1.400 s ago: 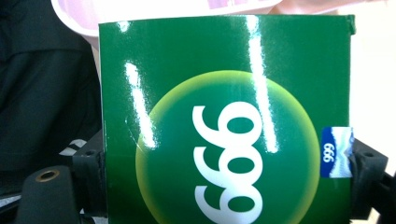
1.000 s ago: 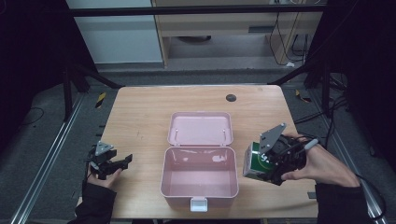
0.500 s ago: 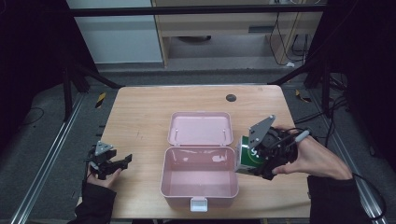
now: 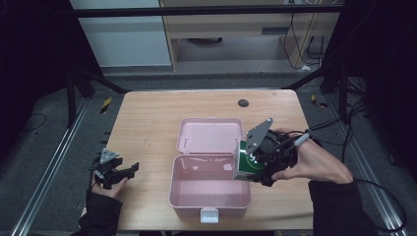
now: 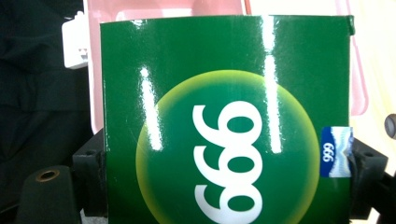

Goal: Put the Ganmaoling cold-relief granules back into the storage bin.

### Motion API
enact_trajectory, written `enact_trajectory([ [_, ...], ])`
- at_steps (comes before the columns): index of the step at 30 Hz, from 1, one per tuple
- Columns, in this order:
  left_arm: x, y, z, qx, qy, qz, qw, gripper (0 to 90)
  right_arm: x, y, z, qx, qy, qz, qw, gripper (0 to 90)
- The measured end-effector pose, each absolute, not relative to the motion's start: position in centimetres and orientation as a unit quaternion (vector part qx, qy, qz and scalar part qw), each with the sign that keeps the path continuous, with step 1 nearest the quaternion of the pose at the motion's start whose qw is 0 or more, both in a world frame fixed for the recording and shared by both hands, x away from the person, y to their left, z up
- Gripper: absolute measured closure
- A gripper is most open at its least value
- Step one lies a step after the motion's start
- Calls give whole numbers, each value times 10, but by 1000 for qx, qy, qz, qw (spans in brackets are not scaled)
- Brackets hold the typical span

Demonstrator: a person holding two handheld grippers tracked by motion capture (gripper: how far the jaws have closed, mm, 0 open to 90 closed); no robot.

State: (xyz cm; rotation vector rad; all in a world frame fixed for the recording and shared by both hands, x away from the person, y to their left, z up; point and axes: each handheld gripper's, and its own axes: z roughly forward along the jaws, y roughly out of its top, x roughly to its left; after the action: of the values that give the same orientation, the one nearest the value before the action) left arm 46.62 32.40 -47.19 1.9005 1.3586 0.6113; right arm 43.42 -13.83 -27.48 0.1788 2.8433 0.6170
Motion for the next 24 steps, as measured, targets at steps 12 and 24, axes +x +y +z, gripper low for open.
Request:
enact_trajectory([
  [12,466,324,-472,735,526,237,356,278,438,-116,-281,45,972,207,103,159],
  [24,466,324,-471,735,526,237,357,278,441,-98,-296,32,975,200,93,159],
])
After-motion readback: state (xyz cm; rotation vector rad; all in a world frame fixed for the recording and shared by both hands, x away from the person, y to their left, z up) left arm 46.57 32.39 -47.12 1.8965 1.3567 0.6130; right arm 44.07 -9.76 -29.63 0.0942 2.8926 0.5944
